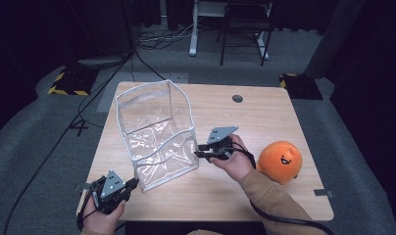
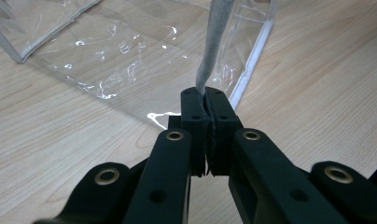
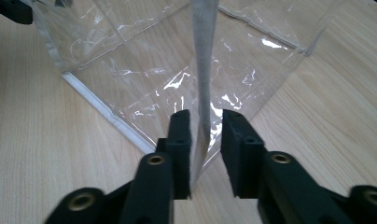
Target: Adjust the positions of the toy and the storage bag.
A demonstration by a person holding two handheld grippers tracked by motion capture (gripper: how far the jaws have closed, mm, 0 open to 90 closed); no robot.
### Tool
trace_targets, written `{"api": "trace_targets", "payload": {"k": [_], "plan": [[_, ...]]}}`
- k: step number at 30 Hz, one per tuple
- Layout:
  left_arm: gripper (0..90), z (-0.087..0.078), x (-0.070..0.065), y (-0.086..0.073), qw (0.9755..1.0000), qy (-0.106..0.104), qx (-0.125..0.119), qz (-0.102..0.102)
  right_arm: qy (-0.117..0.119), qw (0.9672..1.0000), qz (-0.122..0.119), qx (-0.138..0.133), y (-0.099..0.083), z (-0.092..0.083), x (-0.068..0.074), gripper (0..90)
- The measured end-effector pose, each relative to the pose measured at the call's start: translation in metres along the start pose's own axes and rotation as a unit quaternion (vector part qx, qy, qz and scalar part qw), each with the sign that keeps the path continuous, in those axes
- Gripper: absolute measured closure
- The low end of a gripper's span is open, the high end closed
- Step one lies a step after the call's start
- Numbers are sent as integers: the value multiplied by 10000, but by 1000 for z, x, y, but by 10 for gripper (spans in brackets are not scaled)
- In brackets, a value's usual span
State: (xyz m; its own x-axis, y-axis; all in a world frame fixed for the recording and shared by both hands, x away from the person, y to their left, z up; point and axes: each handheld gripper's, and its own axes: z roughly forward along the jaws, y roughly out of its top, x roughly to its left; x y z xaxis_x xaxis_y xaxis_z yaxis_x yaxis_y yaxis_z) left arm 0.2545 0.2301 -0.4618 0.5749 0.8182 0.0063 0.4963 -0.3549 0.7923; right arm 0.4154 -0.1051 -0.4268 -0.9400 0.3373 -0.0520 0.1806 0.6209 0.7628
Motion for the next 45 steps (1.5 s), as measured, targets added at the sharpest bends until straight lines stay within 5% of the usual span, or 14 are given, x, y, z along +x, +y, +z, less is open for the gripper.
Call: {"api": "trace_targets", "payload": {"k": [3, 8, 20, 36, 45], "plan": [[877, 0, 0, 0, 10000, -10, -8, 22, 25, 10000, -37, 6, 4, 0, 0, 860], [877, 1, -3, 2, 9998, -162, 26, 99, -61, 10000, 21, 34, -2, -7, 6, 872], [877, 21, -23, 20, 9956, -770, 71, 536, -234, 9988, 413, 71, -43, -59, 23, 870], [877, 37, -59, 38, 9825, -1405, 247, 1196, -553, 9950, 828, 122, -87, -115, 52, 869], [877, 31, -74, 35, 9769, -1625, 309, 1350, -491, 9939, 981, 102, -104, -137, 78, 865]]}}
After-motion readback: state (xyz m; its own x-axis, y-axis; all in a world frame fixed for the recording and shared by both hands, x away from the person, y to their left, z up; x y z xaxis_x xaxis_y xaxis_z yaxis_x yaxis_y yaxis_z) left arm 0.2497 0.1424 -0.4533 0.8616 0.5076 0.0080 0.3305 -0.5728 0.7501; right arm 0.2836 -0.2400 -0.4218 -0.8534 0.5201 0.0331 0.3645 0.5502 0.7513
